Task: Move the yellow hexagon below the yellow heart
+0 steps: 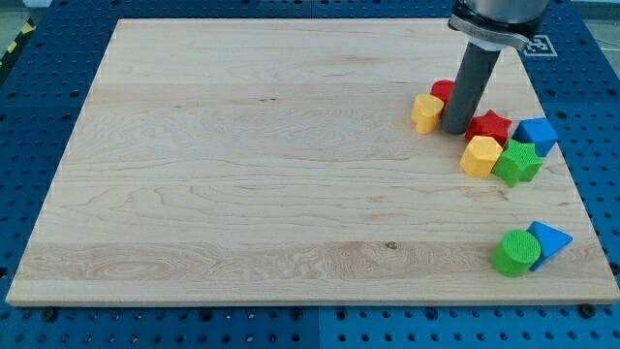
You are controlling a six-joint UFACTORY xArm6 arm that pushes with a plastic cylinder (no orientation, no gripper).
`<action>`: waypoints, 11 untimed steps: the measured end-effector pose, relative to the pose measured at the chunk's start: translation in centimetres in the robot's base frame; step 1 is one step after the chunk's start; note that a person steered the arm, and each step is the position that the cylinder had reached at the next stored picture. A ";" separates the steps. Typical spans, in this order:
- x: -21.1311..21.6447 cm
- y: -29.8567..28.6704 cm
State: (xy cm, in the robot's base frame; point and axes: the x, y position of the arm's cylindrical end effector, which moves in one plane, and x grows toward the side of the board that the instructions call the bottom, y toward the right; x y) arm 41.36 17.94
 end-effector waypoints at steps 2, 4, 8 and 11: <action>-1.8 2.3; -3.2 7.6; 3.8 -2.3; 2.2 5.7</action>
